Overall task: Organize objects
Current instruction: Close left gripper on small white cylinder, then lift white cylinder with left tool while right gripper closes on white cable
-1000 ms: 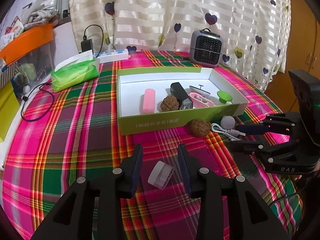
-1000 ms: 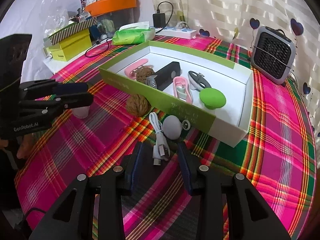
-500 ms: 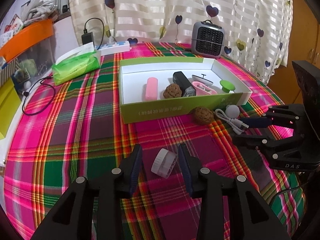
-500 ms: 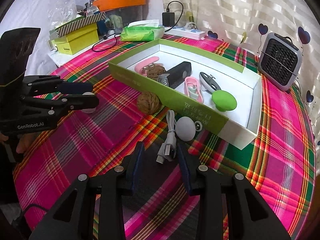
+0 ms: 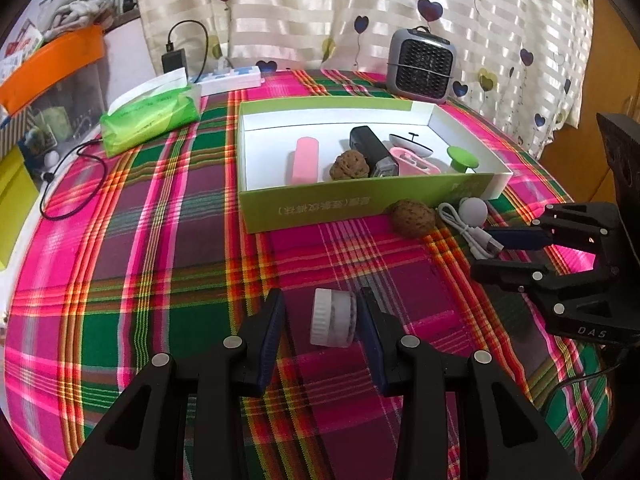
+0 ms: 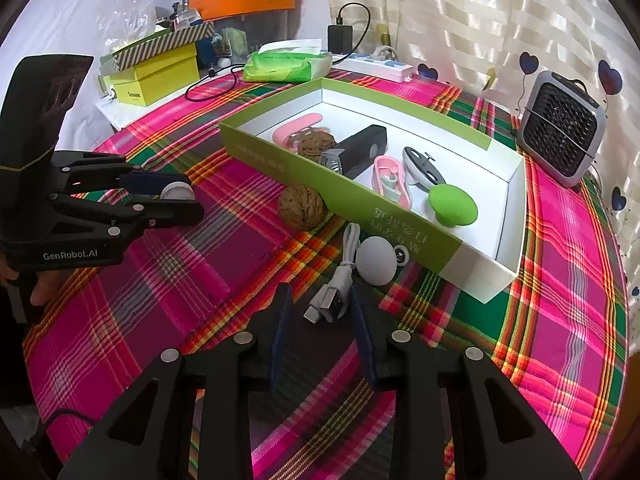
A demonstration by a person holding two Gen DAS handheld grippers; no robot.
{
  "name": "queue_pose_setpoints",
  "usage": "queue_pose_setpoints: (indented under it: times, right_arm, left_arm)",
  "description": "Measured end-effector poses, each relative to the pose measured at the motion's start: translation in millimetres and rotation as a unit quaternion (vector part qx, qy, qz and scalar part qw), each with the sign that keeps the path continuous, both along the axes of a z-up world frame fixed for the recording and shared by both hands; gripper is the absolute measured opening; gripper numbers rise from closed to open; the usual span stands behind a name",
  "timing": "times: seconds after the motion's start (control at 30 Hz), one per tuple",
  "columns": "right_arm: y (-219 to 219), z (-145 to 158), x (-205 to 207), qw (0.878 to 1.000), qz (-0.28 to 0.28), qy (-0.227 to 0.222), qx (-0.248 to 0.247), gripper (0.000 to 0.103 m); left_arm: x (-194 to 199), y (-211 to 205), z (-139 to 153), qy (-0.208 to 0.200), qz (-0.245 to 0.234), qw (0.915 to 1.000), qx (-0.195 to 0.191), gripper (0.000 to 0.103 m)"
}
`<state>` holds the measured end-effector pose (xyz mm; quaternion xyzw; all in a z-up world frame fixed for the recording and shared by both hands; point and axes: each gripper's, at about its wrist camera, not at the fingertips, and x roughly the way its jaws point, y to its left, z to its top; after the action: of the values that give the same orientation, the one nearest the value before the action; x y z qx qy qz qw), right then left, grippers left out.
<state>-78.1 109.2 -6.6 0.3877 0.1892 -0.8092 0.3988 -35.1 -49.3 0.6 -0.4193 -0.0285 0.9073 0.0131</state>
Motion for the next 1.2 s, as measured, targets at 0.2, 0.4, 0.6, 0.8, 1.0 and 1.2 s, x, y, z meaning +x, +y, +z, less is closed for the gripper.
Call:
queue_pose_setpoints:
  times: [0.2, 0.4, 0.6, 0.8, 1.0, 1.2]
  right_arm:
    - [-0.1, 0.7, -4.0, 1.0, -0.01, -0.007, -0.008, 0.031]
    - [-1.9, 0.3, -3.7, 1.0, -0.021, 0.003, 0.001, 0.02]
    - [-1.8, 1.6, -1.6, 1.0, -0.014, 0.008, -0.002, 0.017]
    - [-1.7, 3.9, 1.4, 1.0, -0.008, 0.014, -0.008, 0.016]
    - [0.6, 7.2, 3.6, 1.0, -0.006, 0.02, -0.019, 0.016]
    - [2.9, 11.2, 4.9, 0.999, -0.007, 0.023, -0.037, 0.016]
  left_arm:
    - [-0.5, 1.2, -1.0, -0.001, 0.0, 1.0, -0.007, 0.035]
    - [-0.3, 2.3, -0.9, -0.002, 0.003, 0.9998, -0.018, 0.029]
    - [0.5, 0.7, -0.6, -0.001, 0.008, 0.9999, -0.015, 0.02]
    - [1.4, -1.8, -0.3, 0.001, 0.011, 0.9999, -0.006, 0.017]
    - [2.0, -3.3, 1.0, 0.004, 0.013, 0.9999, 0.003, 0.017]
    - [3.4, -4.6, 3.0, 0.012, 0.013, 0.9998, 0.008, 0.017]
